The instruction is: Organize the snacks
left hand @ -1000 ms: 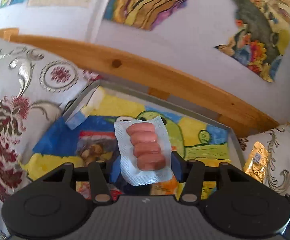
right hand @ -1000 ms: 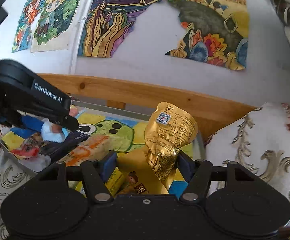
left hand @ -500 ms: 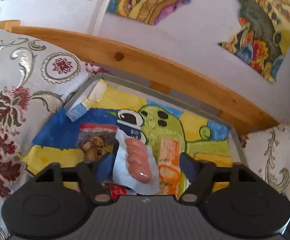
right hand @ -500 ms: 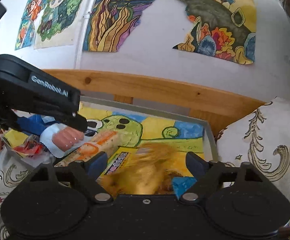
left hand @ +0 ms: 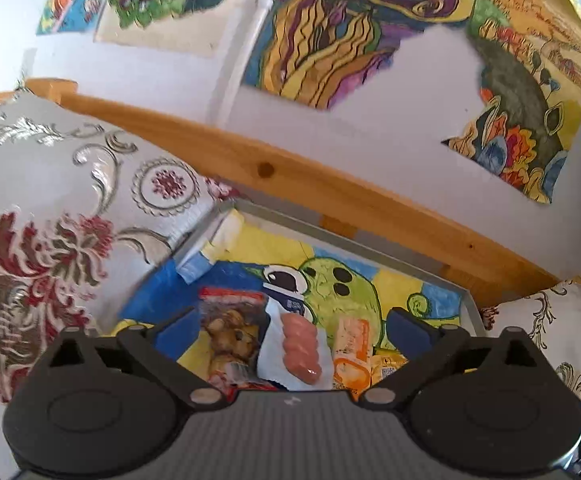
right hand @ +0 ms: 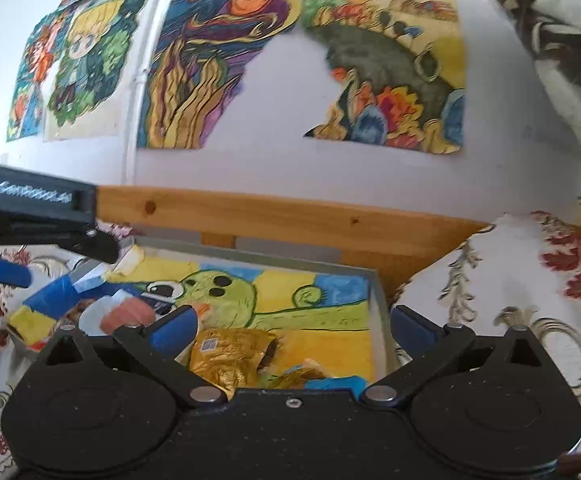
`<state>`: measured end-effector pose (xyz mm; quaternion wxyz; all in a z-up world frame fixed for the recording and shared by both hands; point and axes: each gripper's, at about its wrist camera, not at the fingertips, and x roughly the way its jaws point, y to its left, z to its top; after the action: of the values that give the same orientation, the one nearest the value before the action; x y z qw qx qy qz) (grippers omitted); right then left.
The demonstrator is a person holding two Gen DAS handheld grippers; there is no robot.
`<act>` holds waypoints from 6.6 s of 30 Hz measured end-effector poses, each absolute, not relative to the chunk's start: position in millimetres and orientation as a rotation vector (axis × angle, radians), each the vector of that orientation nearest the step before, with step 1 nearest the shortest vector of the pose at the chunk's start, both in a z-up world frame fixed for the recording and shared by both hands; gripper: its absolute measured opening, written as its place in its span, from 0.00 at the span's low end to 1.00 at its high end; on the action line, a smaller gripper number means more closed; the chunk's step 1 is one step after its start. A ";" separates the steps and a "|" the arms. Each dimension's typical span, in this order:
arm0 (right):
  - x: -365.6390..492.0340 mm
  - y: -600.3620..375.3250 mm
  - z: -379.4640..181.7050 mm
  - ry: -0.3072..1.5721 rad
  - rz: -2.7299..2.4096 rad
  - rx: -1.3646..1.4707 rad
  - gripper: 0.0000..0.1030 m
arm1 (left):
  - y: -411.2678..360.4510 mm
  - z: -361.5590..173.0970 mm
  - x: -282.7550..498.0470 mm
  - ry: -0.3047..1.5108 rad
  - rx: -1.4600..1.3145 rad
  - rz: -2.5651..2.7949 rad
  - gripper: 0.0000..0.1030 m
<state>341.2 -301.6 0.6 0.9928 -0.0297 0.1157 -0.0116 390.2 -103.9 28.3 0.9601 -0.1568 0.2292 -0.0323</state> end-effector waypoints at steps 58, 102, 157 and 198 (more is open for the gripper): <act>126.2 -286.1 32.3 0.127 -0.056 0.031 0.99 | -58.5 37.3 168.6 0.349 -0.178 0.004 0.99; 19.0 -244.3 11.9 0.170 -0.049 0.058 0.99 | -11.8 11.6 67.8 0.301 -0.192 -0.040 1.00; 52.3 -219.0 -17.7 0.302 -0.113 0.039 0.99 | 2.3 -27.8 92.9 0.331 -0.098 -0.111 1.00; 53.3 -218.7 -18.5 0.312 -0.118 0.038 0.99 | -0.4 -30.9 91.6 0.354 -0.095 -0.108 1.00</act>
<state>53.3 -218.7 -18.5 0.9860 0.0188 0.1552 -0.0585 91.6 -0.4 -30.9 0.9818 -0.0471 0.1757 -0.0538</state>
